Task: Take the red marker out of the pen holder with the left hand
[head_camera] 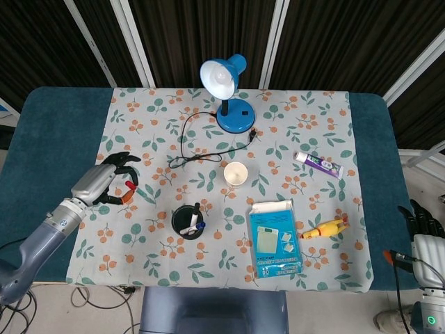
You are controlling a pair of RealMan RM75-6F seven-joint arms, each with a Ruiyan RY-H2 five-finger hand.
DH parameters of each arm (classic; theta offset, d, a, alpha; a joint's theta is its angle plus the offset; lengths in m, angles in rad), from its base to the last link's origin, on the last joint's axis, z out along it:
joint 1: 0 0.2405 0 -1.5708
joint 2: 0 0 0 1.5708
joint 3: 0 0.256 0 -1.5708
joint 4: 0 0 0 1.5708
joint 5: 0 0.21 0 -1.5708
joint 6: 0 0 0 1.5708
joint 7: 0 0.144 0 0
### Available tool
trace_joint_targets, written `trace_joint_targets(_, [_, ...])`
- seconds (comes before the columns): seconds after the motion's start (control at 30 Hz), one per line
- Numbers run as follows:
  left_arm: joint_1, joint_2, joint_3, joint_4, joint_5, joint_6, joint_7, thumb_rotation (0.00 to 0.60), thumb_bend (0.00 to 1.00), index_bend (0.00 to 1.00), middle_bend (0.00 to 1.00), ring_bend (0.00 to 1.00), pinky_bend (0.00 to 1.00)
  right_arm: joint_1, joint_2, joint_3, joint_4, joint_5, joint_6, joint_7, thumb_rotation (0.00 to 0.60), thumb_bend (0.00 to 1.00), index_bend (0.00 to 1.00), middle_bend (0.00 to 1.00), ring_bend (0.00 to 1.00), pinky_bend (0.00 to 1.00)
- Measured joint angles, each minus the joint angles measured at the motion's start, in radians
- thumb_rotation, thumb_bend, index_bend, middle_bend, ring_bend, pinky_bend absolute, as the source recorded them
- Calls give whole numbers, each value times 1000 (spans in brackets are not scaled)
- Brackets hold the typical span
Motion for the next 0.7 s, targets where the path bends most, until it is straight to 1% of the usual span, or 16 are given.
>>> trace_joint_targets(0.17, [-29, -79, 12, 80, -46, -47, 55, 600, 416, 543, 147, 0, 0, 0, 0, 0, 1, -1, 0, 2, 600, 165, 148, 51, 100, 182])
trace_joint_targets(0.27, [-48, -110, 13, 101, -90, -70, 101, 600, 417, 541, 146, 0, 0, 0, 1, 0, 1, 0, -2, 4, 600, 164, 148, 51, 100, 182])
trace_joint_targets(0.5, [-91, -163, 15, 137, -189, -91, 238, 600, 412, 507, 142, 0, 0, 1, 1, -1, 4, -4, -2, 6, 600, 164, 148, 51, 100, 182])
trace_joint_targets(0.7, [-134, -195, 17, 133, -288, -89, 369, 600, 405, 498, 137, 0, 0, 1, 2, -1, 2, -3, -3, 6, 600, 164, 148, 51, 100, 182])
